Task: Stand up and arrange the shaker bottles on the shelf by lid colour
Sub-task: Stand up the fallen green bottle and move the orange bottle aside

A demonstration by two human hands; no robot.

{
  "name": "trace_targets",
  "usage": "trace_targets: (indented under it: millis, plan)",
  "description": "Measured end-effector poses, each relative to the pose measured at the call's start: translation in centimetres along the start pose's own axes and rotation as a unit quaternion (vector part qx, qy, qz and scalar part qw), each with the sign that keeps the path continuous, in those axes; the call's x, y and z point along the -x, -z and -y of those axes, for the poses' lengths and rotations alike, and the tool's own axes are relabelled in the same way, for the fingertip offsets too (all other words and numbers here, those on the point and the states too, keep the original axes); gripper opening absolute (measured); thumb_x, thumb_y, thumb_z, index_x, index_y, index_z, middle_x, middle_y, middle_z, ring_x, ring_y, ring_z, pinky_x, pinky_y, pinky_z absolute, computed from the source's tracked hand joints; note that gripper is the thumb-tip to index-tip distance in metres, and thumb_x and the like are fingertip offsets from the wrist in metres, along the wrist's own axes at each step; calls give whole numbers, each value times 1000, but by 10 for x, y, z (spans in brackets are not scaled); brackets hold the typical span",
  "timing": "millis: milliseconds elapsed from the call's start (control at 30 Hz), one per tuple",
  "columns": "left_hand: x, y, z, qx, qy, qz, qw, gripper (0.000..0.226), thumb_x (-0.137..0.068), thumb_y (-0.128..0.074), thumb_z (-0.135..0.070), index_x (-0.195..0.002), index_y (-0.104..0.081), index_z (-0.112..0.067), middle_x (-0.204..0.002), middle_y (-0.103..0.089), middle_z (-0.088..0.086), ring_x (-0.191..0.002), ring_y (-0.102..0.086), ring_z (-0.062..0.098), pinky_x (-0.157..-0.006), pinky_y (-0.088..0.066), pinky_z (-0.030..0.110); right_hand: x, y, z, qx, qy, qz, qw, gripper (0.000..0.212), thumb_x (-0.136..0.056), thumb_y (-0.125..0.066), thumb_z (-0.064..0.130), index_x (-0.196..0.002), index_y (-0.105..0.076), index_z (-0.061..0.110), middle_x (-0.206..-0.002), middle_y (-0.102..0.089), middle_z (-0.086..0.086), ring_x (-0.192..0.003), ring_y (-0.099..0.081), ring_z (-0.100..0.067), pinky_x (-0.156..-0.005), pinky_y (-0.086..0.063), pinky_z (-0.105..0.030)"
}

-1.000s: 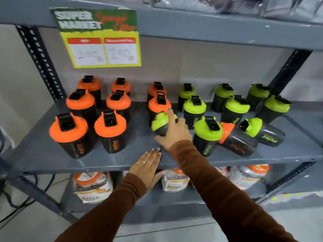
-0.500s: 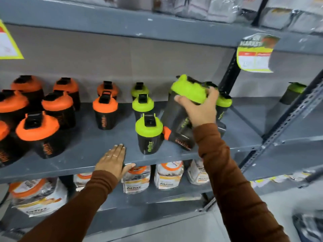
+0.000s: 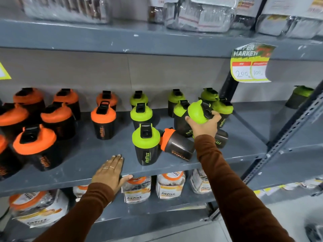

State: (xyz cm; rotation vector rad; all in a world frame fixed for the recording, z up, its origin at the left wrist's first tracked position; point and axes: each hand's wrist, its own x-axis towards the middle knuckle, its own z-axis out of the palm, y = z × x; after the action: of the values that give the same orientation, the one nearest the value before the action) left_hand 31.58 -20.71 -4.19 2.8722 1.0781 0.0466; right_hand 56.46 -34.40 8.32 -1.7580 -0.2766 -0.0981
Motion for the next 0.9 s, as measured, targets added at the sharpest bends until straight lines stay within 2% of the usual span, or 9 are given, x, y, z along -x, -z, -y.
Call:
trace_targets:
  millis: [133, 233, 500, 567, 633, 667, 733, 900]
  plan:
    - [1, 4, -1, -4, 4, 8, 1000, 135, -34, 39, -78, -142, -11, -15, -154, -13, 5, -141, -14, 19, -115, -11, 31, -5, -3, -5, 98, 44, 25, 994, 84, -59, -84, 21, -124, -34, 8, -124, -49, -23, -114, -47, -39, -99, -39, -42]
    - [2, 5, -1, -8, 2, 14, 1000, 136, -32, 41, -77, -143, -10, -15, -154, -12, 4, -141, -13, 19, -115, -10, 30, -5, -5, -13, 175, 43, 48, 982, 87, -59, -84, 22, -127, -32, 7, -122, -49, -26, -114, -46, -41, -98, -39, -44]
    - [2, 8, -3, -26, 0, 9, 1000, 134, -33, 41, -76, -143, -7, -16, -154, -11, 3, -141, -12, 18, -115, -9, 29, -1, -5, -24, 204, 38, 57, 977, 87, -58, -85, 21, -125, -32, 2, -122, -48, -27, -115, -45, -41, -99, -38, -44]
    - [3, 10, -4, -27, -3, 10, 1000, 115, -52, 26, -79, -143, -7, -16, -154, -10, 3, -141, -12, 18, -115, -9, 29, 2, -4, -25, 196, 45, 51, 978, 86, -57, -85, 20, -124, -33, 1, -120, -49, -27, -114, -45, -42, -98, -39, -44]
    - [5, 11, -5, -33, -6, 13, 999, 86, -77, -7, -71, -143, -6, -16, -155, -8, 4, -141, -11, 18, -115, -9, 29, 5, -2, -28, 184, 57, 41, 980, 87, -56, -85, 20, -123, -34, 0, -119, -50, -28, -113, -46, -43, -99, -40, -46]
    - [5, 12, -6, -34, -6, 18, 999, 79, -82, -18, -66, -143, -6, -16, -155, -8, 4, -141, -11, 18, -115, -9, 29, 7, -1, -30, 180, 62, 36, 981, 87, -55, -84, 20, -123, -34, 0, -118, -50, -28, -113, -45, -43, -99, -40, -47]
    - [5, 13, -7, -31, -9, 16, 999, 76, -85, -26, -62, -143, -8, -15, -154, -10, 4, -141, -12, 18, -115, -10, 30, 9, 1, -31, 177, 68, 25, 981, 86, -56, -84, 20, -123, -34, 0, -119, -50, -28, -114, -44, -43, -98, -40, -47]
    - [5, 11, -6, -31, -13, 6, 999, 76, -85, -27, -61, -142, -10, -15, -154, -12, 5, -141, -13, 19, -115, -10, 30, 15, 3, -32, 216, 47, 21, 975, 87, -58, -83, 26, -126, -33, 4, -125, -46, -25, -116, -42, -42, -95, -39, -44]
